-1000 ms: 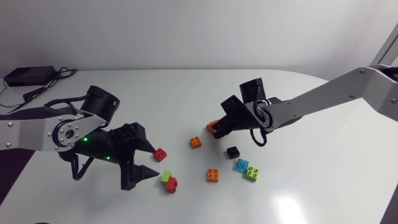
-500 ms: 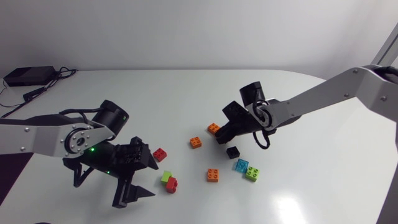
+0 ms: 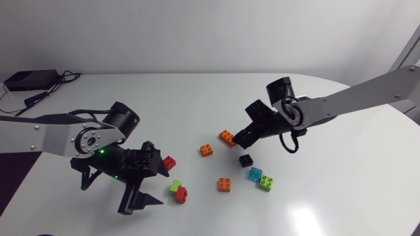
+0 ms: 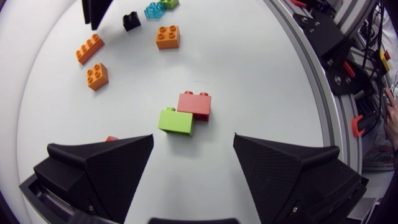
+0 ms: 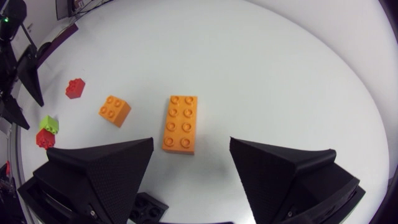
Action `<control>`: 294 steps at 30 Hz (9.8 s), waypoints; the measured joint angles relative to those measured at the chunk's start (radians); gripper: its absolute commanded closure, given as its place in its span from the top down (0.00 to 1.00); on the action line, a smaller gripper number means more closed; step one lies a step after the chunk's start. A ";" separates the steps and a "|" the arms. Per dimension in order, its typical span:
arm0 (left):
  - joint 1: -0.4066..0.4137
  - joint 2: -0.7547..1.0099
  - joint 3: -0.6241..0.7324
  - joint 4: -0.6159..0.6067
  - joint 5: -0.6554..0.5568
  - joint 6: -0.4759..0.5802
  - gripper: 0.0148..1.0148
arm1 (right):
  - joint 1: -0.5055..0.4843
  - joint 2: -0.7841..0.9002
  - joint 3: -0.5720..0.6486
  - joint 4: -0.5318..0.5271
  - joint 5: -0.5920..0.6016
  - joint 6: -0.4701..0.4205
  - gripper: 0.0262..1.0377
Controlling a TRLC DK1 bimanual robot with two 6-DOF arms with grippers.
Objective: Separate the duplo bricks
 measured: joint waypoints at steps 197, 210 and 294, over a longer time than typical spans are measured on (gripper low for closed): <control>0.028 -0.136 0.048 0.079 0.305 -0.280 0.31 | 0.518 -0.236 -0.220 -0.550 0.435 -0.489 0.85; -0.041 -0.167 -0.058 0.323 0.207 -0.410 0.31 | 0.287 -0.434 -0.140 -0.575 0.030 -0.378 0.91; -0.229 -0.229 -0.222 0.784 -0.196 -0.679 0.90 | 0.001 -0.360 -0.033 -0.631 -0.045 -0.125 0.17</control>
